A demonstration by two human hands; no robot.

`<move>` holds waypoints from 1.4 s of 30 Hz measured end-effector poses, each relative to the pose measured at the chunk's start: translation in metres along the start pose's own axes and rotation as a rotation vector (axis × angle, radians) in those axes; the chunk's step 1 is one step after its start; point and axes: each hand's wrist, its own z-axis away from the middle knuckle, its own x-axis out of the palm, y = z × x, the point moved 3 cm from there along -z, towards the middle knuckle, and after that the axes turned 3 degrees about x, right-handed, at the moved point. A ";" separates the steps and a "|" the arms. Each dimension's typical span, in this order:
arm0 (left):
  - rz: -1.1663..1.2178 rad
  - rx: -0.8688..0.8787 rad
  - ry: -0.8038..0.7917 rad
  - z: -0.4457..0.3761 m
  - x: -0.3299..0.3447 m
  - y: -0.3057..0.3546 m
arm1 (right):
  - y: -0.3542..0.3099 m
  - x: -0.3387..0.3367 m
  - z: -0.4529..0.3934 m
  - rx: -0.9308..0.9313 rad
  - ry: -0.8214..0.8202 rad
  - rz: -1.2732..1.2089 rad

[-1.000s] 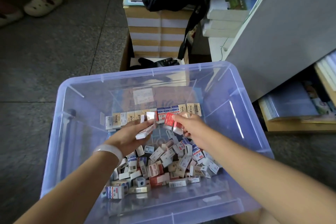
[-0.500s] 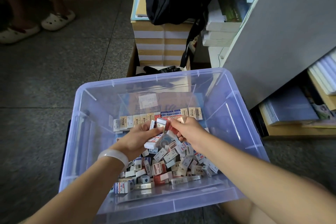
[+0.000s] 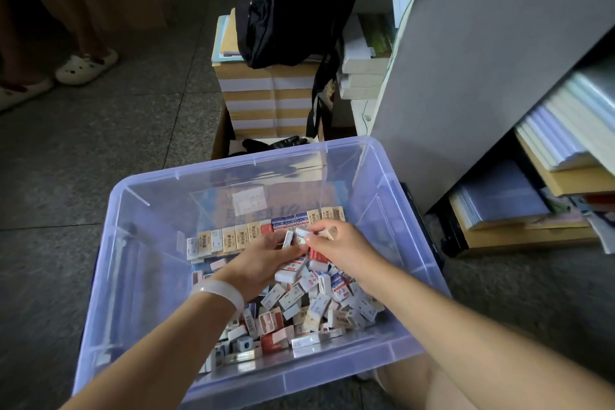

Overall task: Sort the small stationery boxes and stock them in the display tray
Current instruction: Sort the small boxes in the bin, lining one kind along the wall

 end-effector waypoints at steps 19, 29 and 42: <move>-0.014 0.043 -0.053 -0.017 -0.008 0.001 | 0.010 0.001 -0.019 0.255 0.068 -0.315; -0.159 -0.098 0.352 -0.044 -0.040 -0.025 | 0.017 -0.008 -0.020 0.318 0.217 -0.224; -0.356 0.119 0.538 -0.123 -0.003 -0.024 | 0.019 -0.013 0.032 0.313 0.076 -0.467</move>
